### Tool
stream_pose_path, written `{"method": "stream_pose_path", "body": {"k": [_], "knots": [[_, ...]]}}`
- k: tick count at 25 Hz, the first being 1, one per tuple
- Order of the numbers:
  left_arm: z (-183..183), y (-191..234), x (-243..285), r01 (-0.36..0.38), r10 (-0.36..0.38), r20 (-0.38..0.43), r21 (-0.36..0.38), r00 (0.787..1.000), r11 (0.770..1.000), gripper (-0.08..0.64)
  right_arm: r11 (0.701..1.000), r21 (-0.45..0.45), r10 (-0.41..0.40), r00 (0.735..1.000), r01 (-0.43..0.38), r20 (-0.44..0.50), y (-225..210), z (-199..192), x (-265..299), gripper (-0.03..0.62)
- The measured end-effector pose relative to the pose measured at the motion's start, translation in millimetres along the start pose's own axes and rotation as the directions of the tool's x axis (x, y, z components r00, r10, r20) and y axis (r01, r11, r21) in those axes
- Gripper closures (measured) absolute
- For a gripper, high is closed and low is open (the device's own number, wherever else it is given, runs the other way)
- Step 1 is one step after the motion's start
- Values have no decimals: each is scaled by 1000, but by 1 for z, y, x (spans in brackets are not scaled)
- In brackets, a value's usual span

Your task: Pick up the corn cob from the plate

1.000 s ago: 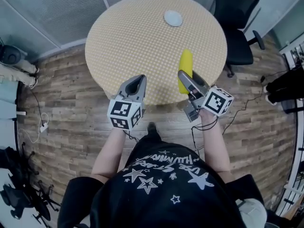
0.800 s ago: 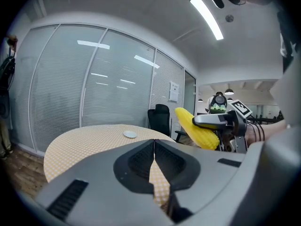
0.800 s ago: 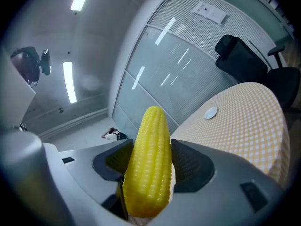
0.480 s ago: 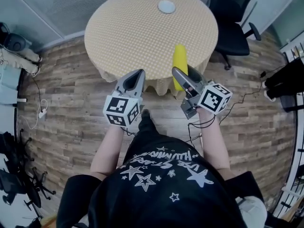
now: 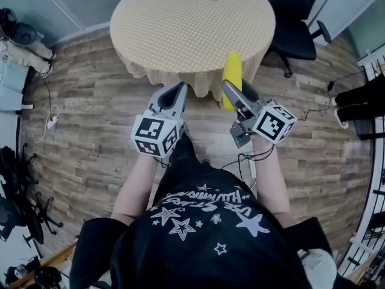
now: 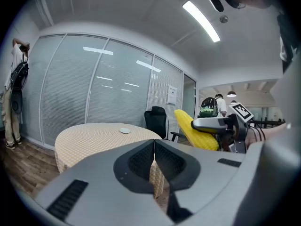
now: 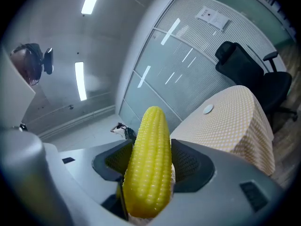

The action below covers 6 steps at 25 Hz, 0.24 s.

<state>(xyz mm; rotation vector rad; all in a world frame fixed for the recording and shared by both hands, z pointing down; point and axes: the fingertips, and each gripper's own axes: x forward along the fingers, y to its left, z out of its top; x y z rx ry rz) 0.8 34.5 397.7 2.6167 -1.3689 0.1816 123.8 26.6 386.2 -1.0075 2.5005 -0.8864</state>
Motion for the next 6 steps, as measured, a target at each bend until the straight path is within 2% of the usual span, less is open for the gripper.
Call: {"method": "stream_pose_path", "body": {"k": [6], "knots": [[4,-17,-26,-13,12,19,10,1000,1000,549,1000,17,-17,1000,17,9,9,-10,-25,339]]}}
